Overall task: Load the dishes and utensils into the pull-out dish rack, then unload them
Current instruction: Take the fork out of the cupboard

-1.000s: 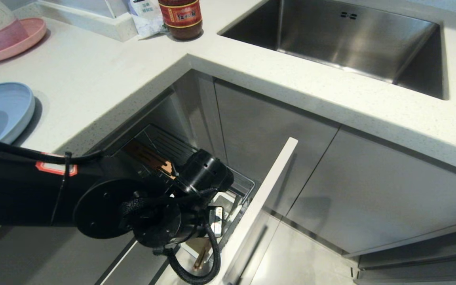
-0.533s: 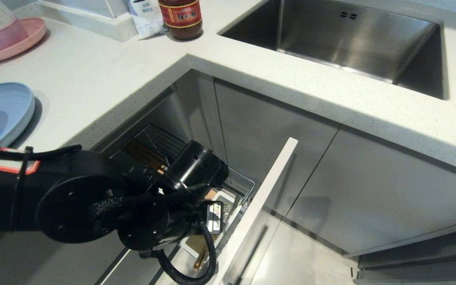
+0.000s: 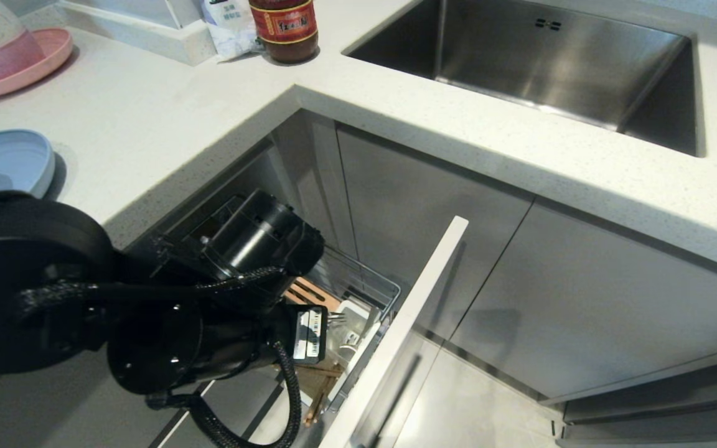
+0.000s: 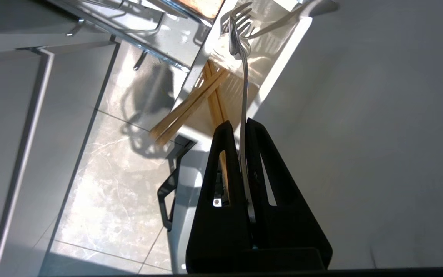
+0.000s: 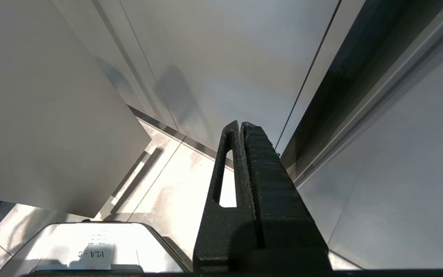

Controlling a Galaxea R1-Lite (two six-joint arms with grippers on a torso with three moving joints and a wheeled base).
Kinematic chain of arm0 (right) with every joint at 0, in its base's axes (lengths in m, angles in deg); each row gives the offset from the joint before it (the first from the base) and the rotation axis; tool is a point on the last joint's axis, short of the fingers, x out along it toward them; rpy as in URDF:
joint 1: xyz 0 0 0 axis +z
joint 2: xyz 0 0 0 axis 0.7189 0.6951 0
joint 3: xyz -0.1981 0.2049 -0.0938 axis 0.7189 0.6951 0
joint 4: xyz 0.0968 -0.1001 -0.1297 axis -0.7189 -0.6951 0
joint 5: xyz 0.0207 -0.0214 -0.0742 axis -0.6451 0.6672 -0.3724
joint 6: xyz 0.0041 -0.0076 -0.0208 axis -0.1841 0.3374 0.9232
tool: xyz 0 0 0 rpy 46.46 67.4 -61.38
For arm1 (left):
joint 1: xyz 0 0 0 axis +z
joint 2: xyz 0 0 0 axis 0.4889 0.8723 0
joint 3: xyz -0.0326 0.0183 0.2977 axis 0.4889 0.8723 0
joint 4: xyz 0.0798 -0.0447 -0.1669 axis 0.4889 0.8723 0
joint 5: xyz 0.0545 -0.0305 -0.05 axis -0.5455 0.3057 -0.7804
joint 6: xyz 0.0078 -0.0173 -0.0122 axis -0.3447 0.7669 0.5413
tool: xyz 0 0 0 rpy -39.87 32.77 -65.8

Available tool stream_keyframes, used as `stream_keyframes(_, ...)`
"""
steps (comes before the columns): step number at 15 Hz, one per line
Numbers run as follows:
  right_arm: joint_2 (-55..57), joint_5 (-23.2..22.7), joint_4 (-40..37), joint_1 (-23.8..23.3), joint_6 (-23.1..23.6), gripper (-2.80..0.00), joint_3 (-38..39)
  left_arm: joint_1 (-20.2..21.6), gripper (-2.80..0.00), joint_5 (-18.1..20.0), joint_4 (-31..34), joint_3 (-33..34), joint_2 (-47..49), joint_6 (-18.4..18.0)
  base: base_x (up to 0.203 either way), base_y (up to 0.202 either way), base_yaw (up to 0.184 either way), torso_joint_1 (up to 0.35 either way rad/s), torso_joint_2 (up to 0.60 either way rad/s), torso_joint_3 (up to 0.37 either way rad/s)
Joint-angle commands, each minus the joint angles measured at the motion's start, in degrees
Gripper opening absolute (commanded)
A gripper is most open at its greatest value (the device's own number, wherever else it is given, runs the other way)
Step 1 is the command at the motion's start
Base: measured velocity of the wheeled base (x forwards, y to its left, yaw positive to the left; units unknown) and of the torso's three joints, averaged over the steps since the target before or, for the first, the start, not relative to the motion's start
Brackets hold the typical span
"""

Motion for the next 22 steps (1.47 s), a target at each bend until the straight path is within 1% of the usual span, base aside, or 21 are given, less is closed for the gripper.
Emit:
stream_keyframes(1,-0.20,0.00,0.02,0.03,0.00,-2.80,0.09,-0.49,-2.80,-0.15,2.38,-2.02,-3.91,0.24,0.000,0.000,0.000,0.000,0.00,0.000)
stream_keyframes(2,-0.18,0.00,0.02,0.02,0.00,-2.80,0.09,-0.51,-2.80,-0.07,3.79,-3.21,-5.19,0.30,0.000,0.000,0.000,0.000,0.00,0.000)
stream_keyframes(4,-0.16,0.00,0.02,-0.01,0.00,-2.80,0.09,-0.51,-2.80,-0.15,4.53,-4.71,-7.62,0.48,0.000,0.000,0.000,0.000,0.00,0.000)
stream_keyframes(8,-0.23,0.00,0.02,-0.02,0.00,-2.80,0.09,-0.51,-2.80,-1.29,4.10,-8.71,-15.33,0.58,0.000,0.000,0.000,0.000,0.00,0.000)
stream_keyframes(9,-0.24,0.00,0.02,-0.02,0.00,-2.80,0.09,-0.51,-2.80,-1.76,3.35,-9.84,-16.89,1.08,0.000,0.000,0.000,0.000,0.00,0.000)
stream_keyframes(11,-0.21,0.00,0.02,-0.02,0.00,-2.80,0.09,-0.46,-2.80,-2.44,0.58,-10.77,-19.41,1.66,0.000,0.000,0.000,0.000,0.00,0.000)
stream_keyframes(13,-0.23,0.00,0.02,0.05,0.00,-2.80,0.09,-0.37,-2.80,-3.43,-3.95,-10.99,-22.06,1.59,0.000,0.000,0.000,0.000,0.00,0.000)
stream_keyframes(15,-0.23,0.00,0.02,0.03,0.00,-2.80,0.09,0.25,-2.80,-5.72,-9.13,-10.97,-23.98,1.34,0.000,0.000,0.000,0.000,0.00,0.000)
stream_keyframes(17,-0.19,0.00,0.02,-0.03,0.00,-2.80,0.09,2.13,-2.80,-6.85,-12.73,-10.93,-25.55,0.91,0.000,0.000,0.000,0.000,0.00,0.000)
stream_keyframes(19,-0.23,0.00,0.02,0.02,0.00,-2.80,0.09,6.06,-2.80,-7.01,-15.14,-10.93,-26.28,-0.59,0.000,0.000,0.000,0.000,0.00,0.000)
stream_keyframes(20,-0.15,0.00,0.02,0.04,0.00,-2.80,0.09,9.04,-2.80,-7.00,-16.73,-10.93,-26.63,-1.67,0.000,0.000,0.000,0.000,0.00,0.000)
stream_keyframes(22,-0.15,0.00,0.02,-0.01,0.00,-2.80,0.09,17.05,-2.80,-6.75,-19.69,-10.97,-27.84,-5.12,0.000,0.000,0.000,0.000,0.00,0.000)
